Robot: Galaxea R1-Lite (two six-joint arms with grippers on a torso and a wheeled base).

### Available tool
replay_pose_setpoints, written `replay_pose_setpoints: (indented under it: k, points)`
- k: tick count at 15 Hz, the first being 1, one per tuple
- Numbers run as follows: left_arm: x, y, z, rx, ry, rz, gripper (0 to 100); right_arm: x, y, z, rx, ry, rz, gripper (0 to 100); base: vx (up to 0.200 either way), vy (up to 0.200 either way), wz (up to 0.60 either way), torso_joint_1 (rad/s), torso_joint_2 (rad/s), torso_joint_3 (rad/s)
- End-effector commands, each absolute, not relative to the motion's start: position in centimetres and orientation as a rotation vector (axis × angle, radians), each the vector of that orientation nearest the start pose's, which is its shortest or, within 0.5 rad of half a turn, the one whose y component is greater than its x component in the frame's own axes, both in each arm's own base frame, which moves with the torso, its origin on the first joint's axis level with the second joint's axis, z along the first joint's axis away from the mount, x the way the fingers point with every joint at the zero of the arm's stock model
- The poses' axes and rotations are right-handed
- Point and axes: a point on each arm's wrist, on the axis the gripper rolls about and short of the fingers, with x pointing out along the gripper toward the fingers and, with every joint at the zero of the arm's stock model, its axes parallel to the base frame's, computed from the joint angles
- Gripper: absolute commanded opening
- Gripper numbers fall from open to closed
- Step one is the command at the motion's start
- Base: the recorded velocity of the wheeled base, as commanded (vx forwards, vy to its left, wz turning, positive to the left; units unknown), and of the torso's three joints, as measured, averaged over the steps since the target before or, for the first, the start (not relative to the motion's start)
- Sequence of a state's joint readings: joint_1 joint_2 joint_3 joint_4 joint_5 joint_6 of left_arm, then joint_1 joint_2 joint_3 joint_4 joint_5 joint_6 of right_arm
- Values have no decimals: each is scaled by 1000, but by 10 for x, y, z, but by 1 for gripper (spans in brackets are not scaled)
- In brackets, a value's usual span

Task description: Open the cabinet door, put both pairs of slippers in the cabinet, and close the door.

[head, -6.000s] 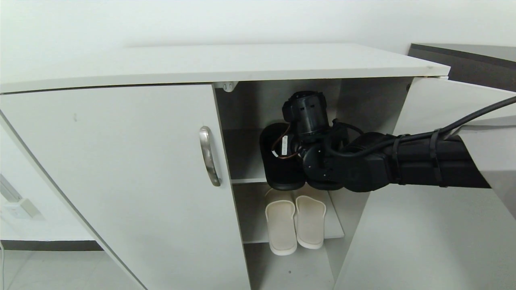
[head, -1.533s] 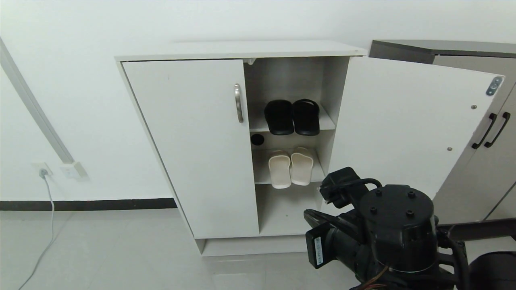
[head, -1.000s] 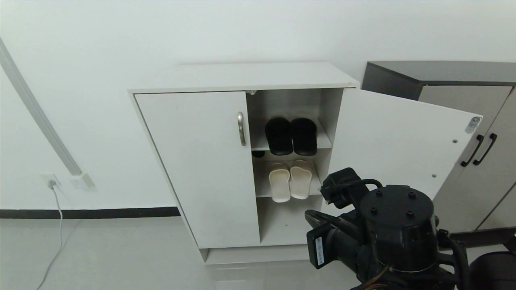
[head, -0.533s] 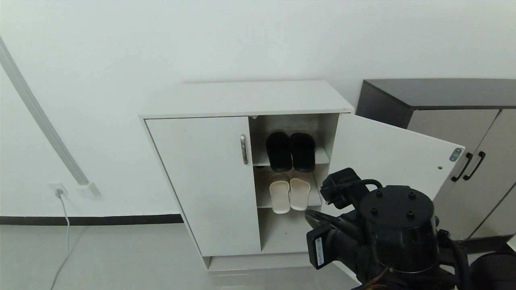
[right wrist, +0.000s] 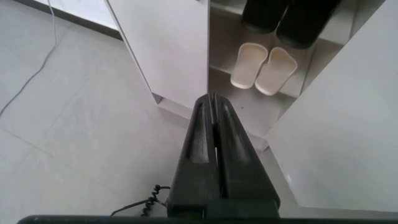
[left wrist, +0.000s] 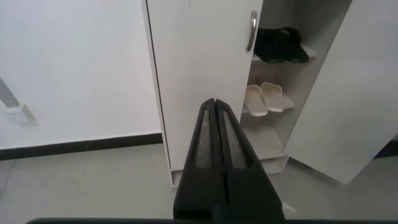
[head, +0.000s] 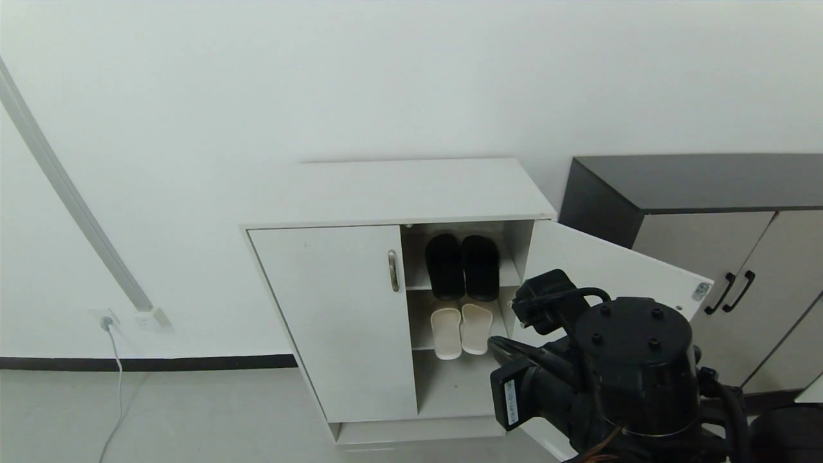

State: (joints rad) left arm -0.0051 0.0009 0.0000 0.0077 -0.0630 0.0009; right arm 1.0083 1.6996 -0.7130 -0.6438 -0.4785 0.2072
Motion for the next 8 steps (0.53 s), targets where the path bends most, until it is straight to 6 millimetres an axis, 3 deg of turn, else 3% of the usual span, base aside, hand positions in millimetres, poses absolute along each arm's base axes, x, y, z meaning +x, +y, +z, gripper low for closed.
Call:
replay_pose_setpoints:
  k: [1, 8]
  points:
    - [-23, -1, 75, 1, 9, -68, 0, 165, 241, 160, -32, 306, 492, 0, 0, 0, 0, 222, -544, -315]
    - [-23, -1, 75, 1, 9, -69, 0, 166, 241, 160, -32, 307, 489, 0, 0, 0, 0, 247, -572, -328]
